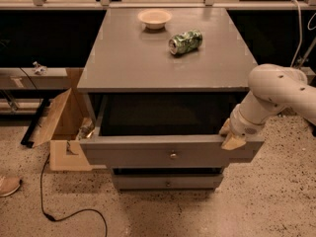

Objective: Open top drawer

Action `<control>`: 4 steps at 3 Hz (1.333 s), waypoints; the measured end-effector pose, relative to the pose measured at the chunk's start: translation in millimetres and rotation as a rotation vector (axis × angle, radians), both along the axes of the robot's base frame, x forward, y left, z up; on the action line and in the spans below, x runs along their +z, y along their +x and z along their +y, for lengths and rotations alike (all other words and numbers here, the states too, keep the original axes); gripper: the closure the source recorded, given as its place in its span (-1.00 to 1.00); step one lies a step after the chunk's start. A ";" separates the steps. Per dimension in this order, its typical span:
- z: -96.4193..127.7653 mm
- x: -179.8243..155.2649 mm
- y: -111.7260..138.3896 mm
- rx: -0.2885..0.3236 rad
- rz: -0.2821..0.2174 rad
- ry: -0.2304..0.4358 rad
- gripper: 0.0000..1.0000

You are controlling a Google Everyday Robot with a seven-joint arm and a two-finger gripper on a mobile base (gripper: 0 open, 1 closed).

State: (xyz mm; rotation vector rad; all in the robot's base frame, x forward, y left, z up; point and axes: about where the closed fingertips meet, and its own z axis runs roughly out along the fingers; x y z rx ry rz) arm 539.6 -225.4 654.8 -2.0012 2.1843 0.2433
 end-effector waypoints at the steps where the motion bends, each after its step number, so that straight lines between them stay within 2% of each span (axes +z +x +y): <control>1: 4.9 12.1 -10.7 -0.030 -0.035 0.028 1.00; 2: 4.9 12.0 -10.7 -0.030 -0.035 0.028 0.62; 3: 5.0 11.9 -10.7 -0.030 -0.034 0.028 0.16; 4: 6.2 9.0 -10.6 -0.016 -0.015 0.033 -0.46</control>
Offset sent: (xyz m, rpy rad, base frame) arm -0.0112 0.0049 0.0131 0.0278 -0.0346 -0.0304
